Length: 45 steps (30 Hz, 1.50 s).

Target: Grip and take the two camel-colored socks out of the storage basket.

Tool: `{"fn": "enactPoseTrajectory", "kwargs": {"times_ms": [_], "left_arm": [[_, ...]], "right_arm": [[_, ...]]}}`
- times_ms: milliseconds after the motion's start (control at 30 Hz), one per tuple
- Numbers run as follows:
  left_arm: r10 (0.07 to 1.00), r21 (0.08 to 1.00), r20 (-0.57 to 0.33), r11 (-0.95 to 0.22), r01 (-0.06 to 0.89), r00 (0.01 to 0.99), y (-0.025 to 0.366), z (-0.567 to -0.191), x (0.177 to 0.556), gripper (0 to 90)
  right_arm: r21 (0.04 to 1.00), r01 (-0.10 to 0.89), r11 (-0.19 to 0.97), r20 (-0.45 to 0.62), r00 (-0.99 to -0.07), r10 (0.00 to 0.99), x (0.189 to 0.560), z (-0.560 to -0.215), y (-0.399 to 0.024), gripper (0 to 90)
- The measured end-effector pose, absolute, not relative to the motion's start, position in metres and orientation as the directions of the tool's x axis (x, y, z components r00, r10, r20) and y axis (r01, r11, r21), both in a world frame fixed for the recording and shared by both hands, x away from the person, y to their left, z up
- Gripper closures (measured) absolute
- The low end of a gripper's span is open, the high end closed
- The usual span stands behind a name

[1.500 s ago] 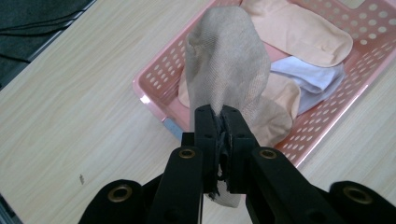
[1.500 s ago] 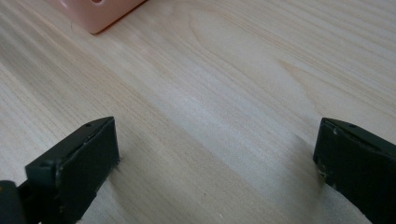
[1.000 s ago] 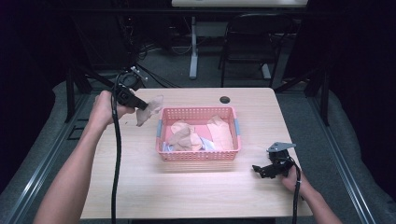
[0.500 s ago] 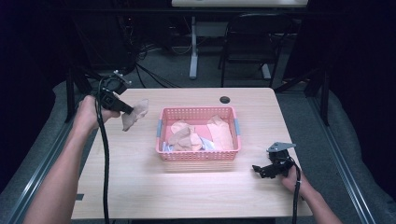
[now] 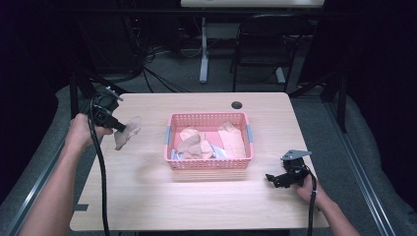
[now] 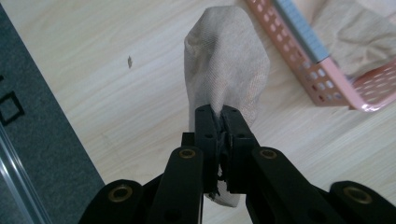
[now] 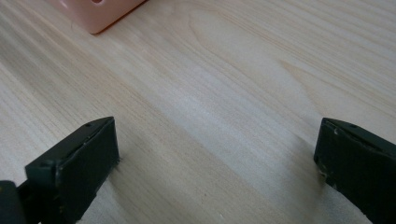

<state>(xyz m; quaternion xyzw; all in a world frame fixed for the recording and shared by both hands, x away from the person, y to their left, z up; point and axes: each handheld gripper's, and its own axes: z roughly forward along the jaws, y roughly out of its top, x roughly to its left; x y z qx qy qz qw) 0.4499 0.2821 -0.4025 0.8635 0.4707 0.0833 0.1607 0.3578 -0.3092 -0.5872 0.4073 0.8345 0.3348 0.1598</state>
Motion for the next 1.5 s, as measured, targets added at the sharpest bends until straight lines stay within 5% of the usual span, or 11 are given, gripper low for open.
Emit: {"fn": "enactPoseTrajectory", "kwargs": {"times_ms": [967,1233,1500], "left_arm": [[0.892,0.254,-0.141,-0.387,0.887,0.429,0.306,-0.535,0.448,83.4],[0.897,0.336,-0.133,-0.360,0.870,0.422,0.312,-0.498,0.443,33.0],[0.878,0.458,-0.135,-0.356,0.814,0.460,0.309,-0.459,0.437,13.3]], "right_arm": [[0.691,0.573,0.442,0.004,-0.614,0.789,0.357,-0.587,-0.309,0.0],[0.691,0.573,0.442,0.004,-0.614,0.789,0.357,-0.587,-0.309,0.0],[0.690,0.572,0.442,0.005,-0.615,0.789,0.357,-0.587,-0.309,0.0]]}}
